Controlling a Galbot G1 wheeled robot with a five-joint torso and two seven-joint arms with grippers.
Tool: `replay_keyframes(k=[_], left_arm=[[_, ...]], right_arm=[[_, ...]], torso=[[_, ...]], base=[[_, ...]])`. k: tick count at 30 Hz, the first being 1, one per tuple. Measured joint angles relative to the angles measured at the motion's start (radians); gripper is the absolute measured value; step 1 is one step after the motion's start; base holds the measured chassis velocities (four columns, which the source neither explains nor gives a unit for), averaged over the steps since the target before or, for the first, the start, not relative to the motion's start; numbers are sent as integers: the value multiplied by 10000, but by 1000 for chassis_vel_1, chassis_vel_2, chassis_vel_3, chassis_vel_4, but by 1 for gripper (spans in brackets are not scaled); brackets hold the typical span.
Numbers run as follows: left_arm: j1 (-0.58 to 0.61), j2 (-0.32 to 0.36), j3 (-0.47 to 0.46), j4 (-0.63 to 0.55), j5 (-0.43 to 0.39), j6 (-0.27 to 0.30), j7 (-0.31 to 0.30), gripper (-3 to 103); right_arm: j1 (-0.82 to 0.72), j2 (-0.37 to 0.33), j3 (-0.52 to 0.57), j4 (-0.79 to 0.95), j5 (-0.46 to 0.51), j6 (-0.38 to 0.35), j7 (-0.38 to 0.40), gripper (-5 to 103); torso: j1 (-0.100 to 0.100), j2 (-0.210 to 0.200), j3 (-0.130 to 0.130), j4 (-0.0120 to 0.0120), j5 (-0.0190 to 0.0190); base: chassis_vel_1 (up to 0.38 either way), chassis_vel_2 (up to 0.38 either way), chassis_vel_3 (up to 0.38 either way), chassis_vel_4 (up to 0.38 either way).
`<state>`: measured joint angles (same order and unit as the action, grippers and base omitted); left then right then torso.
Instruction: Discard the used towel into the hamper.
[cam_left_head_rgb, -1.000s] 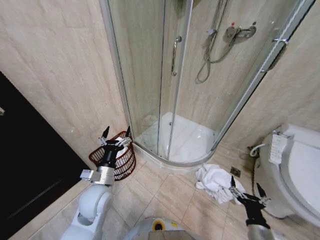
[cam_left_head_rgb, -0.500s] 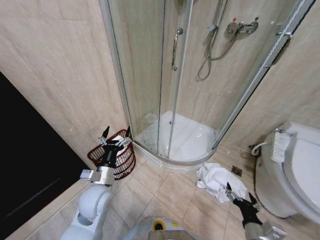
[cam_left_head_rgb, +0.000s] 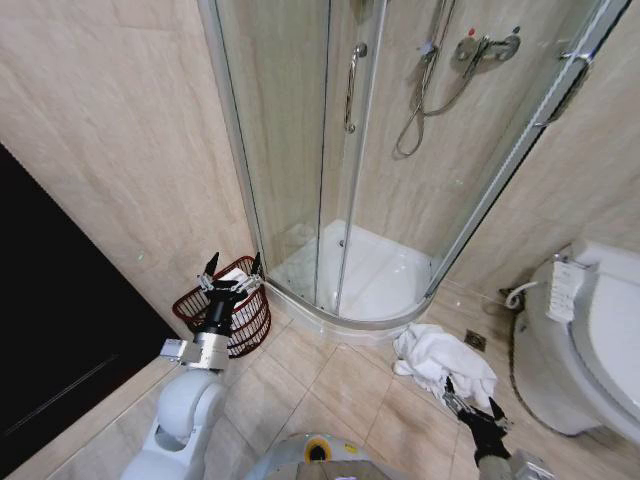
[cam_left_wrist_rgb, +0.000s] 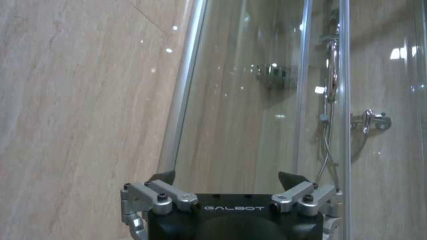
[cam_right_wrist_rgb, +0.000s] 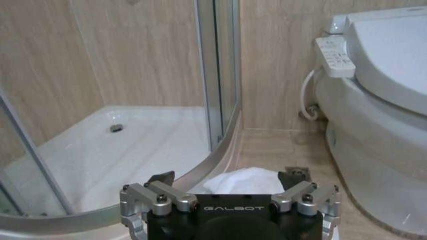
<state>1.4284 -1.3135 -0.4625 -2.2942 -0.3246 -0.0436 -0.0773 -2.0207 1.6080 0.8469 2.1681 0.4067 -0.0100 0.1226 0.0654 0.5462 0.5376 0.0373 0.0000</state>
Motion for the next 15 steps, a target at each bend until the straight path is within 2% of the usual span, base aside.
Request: replay_keyframes(k=[8,15], left_arm=[[0,0,0,0,1,0,0,100],[0,0,0,0,0,0,0,100]], right_arm=[[5,0,-41,192,-112,18,-16,100],[18,0,-44,-20,-222,408,-83,100]], torso=[[-163,-335,-169,0,0],[-325,-663,-334,0,0]], base=[[0,0,0,0],[0,0,0,0]])
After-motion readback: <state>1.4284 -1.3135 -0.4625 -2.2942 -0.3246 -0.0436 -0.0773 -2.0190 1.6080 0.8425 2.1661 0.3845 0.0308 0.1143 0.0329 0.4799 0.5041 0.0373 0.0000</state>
